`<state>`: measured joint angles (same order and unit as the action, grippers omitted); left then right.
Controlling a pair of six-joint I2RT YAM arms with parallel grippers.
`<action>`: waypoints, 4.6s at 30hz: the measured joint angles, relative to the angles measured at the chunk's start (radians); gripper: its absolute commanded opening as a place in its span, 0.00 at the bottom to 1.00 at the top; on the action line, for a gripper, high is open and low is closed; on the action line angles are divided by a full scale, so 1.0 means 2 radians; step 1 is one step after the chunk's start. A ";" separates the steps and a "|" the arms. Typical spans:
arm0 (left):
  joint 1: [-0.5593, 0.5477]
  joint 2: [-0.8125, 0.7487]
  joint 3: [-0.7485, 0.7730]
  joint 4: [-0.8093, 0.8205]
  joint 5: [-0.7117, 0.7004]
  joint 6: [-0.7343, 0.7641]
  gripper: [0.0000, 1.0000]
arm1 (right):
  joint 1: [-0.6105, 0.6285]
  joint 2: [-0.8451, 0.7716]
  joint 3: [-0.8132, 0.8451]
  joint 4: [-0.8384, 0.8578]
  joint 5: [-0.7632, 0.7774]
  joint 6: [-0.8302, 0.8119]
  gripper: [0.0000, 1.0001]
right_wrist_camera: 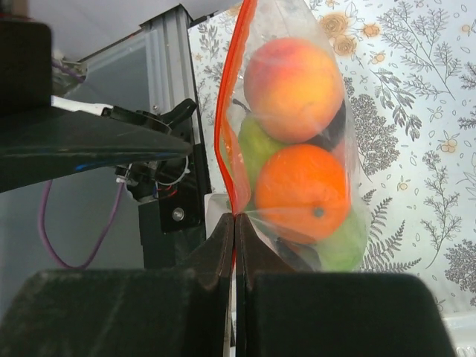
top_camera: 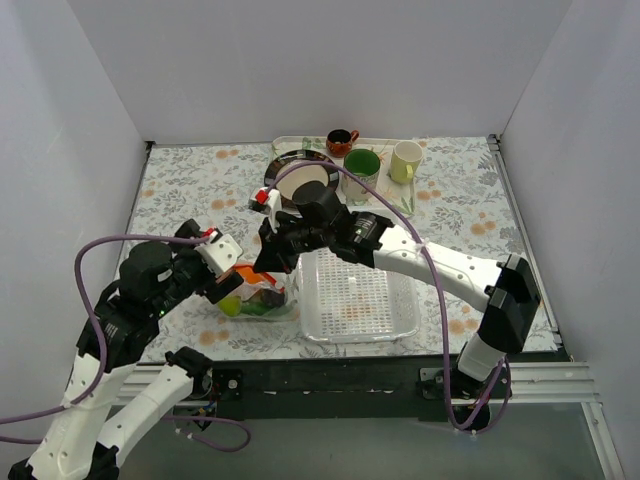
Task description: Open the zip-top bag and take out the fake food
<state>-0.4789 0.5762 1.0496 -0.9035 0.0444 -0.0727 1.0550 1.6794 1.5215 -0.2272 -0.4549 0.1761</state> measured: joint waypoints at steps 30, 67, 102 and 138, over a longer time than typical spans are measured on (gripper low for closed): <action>0.000 0.099 0.034 -0.103 0.181 0.109 0.54 | -0.001 -0.031 -0.017 -0.004 -0.007 -0.052 0.01; 0.000 0.166 0.070 -0.135 0.109 0.096 0.00 | -0.027 -0.321 -0.315 0.226 0.106 -0.069 0.67; 0.000 0.209 0.128 -0.181 0.112 0.083 0.00 | -0.104 -0.137 -0.342 0.494 -0.146 0.071 0.65; 0.000 0.221 0.161 -0.201 0.130 0.068 0.00 | -0.118 -0.081 -0.342 0.594 -0.178 0.149 0.48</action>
<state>-0.4797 1.0176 1.3716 -1.3052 0.3038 0.0628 0.8192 1.5181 0.8368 0.9611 -0.8108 0.4732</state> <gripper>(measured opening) 0.023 0.511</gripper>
